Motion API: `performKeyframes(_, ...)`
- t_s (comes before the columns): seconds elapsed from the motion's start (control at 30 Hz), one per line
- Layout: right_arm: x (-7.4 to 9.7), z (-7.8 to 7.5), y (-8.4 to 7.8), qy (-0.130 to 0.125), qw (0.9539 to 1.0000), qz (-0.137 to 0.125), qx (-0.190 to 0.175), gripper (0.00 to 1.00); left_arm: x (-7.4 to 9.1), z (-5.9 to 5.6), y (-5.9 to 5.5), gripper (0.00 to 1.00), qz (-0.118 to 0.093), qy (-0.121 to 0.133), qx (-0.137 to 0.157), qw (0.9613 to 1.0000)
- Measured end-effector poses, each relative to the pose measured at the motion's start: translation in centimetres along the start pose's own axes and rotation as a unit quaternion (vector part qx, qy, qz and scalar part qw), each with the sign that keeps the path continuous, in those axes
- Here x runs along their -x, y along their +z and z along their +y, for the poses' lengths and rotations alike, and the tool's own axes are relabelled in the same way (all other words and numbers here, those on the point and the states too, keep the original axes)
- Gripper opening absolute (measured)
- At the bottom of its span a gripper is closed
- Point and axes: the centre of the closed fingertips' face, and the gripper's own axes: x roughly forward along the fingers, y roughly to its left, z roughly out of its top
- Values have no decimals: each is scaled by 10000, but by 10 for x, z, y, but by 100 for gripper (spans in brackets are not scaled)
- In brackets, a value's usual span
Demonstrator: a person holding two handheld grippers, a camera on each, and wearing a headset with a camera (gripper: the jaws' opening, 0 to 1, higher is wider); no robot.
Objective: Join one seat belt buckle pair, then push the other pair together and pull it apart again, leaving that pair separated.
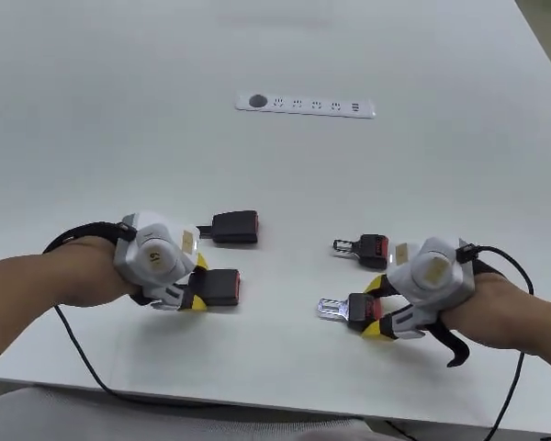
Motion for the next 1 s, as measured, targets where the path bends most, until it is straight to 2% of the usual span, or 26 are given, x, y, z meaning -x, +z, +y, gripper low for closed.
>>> performKeyframes(0.1, 0, -1, 0, -3, 10000, -27, -65, 35, -1, -1, 0, 32, 24, -16, -42, 10000)
performKeyframes(0.17, -1, -2, 6, -55, 9987, -292, -403, 35, -1, -1, 0, 32, 70, -35, -105, 9999)
performKeyframes(0.2, -2, -6, 9, -196, 9973, -450, -547, 35, -1, -2, 1, 32, 105, -53, -180, 9998)
performKeyframes(0.27, -2, -3, 7, -165, 9988, -343, -314, 35, -3, -3, 1, 32, 180, -122, -297, 9993)
performKeyframes(0.4, -5, -4, 12, -181, 9988, -285, -365, 35, -4, -3, 1, 32, 243, -190, -357, 9989)
performKeyframes(0.53, -11, -3, 22, -195, 9987, -291, -368, 35, -4, -2, 0, 32, 202, -175, -298, 9992)
performKeyframes(0.73, -26, 3, 49, -113, 9987, -370, -322, 35, -5, -2, 1, 32, 217, -203, -301, 9991)
performKeyframes(1.0, -44, -2, 79, -168, 9983, -427, -353, 35, -5, -2, 1, 32, 225, -224, -290, 9991)
